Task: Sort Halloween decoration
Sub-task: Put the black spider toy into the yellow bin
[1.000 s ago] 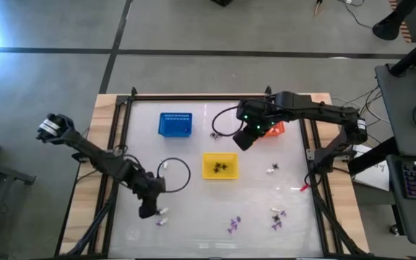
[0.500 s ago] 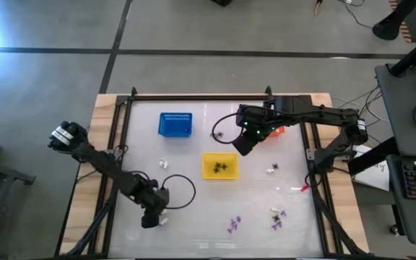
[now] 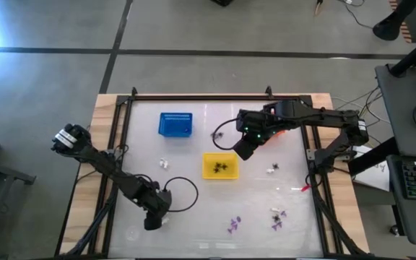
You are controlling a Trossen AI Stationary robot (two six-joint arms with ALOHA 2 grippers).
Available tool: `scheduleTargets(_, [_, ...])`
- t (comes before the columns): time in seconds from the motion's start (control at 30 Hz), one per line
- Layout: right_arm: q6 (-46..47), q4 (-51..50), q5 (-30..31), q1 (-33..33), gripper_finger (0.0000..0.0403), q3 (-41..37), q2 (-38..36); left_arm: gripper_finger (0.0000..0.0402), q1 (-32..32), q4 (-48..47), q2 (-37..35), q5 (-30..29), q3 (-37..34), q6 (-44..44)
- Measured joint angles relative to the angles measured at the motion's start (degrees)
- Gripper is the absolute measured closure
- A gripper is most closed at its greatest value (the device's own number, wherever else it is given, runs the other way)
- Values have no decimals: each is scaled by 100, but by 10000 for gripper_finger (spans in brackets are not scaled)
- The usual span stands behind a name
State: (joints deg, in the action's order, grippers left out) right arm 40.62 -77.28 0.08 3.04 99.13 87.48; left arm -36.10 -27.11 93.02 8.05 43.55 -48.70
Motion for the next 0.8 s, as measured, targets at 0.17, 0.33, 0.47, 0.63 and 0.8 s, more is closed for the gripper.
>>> scheduleTargets(0.17, [-11,-1,8,-57,390,0,-2,326,0,-32,65,-7,7,0])
scheduleTargets(0.33, [-11,-2,13,-82,390,0,-4,380,-2,-30,60,4,-6,122])
scheduleTargets(0.47, [-10,-2,14,-113,390,0,-4,395,-3,-23,60,41,-11,187])
scheduleTargets(0.63, [-9,-2,13,-143,390,0,-7,400,-13,-39,30,90,-13,318])
scheduleTargets(0.8, [-9,-2,13,-143,390,0,-7,401,-24,-172,-247,150,-59,300])
